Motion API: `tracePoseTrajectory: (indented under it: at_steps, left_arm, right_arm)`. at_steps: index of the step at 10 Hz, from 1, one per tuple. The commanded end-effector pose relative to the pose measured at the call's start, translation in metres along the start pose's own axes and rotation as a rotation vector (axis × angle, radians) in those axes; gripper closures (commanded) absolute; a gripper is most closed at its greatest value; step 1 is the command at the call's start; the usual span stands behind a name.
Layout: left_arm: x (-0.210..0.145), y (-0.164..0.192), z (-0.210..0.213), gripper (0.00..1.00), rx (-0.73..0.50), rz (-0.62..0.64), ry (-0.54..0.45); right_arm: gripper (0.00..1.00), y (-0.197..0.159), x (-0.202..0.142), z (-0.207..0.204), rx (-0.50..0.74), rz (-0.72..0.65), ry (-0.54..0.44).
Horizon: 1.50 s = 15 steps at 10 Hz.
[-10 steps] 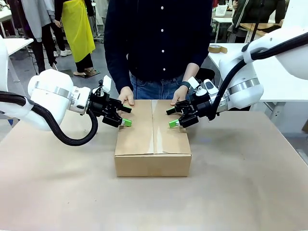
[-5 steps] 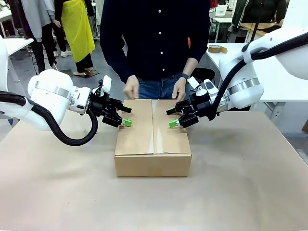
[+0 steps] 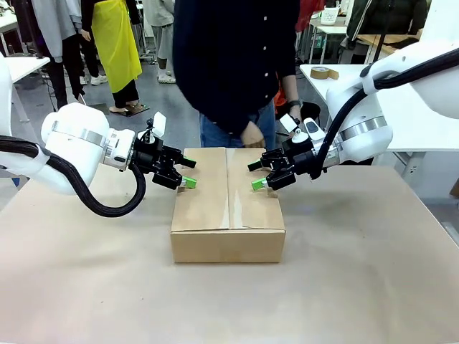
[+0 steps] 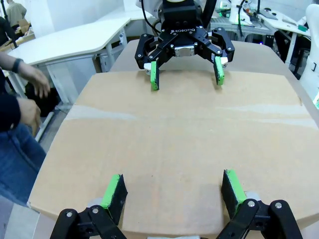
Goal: Pack the gift set into the box.
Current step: Press and hold the closed box until the human finishes sealing it.
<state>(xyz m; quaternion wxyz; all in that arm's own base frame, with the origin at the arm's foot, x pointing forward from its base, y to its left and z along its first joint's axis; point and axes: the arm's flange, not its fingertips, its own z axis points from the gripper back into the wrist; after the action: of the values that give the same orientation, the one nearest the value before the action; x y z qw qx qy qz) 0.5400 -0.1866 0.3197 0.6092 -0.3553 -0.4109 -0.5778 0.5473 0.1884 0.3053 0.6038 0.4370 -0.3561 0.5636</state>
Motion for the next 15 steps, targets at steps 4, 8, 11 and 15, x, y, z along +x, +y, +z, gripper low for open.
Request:
tracePoseTrajectory:
  at_steps: [4, 8, 11, 15]
  left_arm:
    - [-0.0024, -0.0028, 0.0020, 0.00, -0.004, 0.003, -0.003]
    - [-0.0024, -0.0028, 0.0020, 0.00, -0.004, 0.003, -0.003]
    - [-0.0024, -0.0028, 0.0020, 0.00, -0.004, 0.003, -0.003]
    - [-0.0024, -0.0028, 0.0020, 0.00, -0.004, 0.003, -0.003]
  right_arm:
    - [0.00, 0.0000, -0.0027, -0.0009, -0.004, -0.007, 0.007]
    - [0.00, 0.0000, -0.0027, -0.0009, -0.004, -0.007, 0.007]
    - [0.00, 0.0000, -0.0027, -0.0009, -0.004, -0.007, 0.007]
    - [0.00, 0.0000, -0.0027, -0.0009, -0.004, -0.007, 0.007]
